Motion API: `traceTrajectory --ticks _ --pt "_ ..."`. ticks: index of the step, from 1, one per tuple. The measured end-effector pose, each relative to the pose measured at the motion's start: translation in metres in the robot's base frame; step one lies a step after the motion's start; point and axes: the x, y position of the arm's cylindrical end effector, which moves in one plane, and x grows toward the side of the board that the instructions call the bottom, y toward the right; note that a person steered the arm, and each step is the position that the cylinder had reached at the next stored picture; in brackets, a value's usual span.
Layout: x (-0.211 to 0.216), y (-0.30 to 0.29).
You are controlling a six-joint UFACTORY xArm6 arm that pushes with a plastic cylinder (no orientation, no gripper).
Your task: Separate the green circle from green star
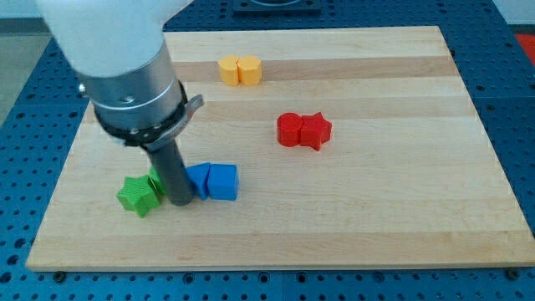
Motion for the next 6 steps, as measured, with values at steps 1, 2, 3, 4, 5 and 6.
traceTrajectory --ticks 1,2,3,4,5,6 --pt "-0.003 0.031" --pt "-0.003 0.024" --pt "-0.005 -0.026" --pt "-0.023 -0.071" --pt "-0.052 -0.078" --pt "-0.059 -0.052"
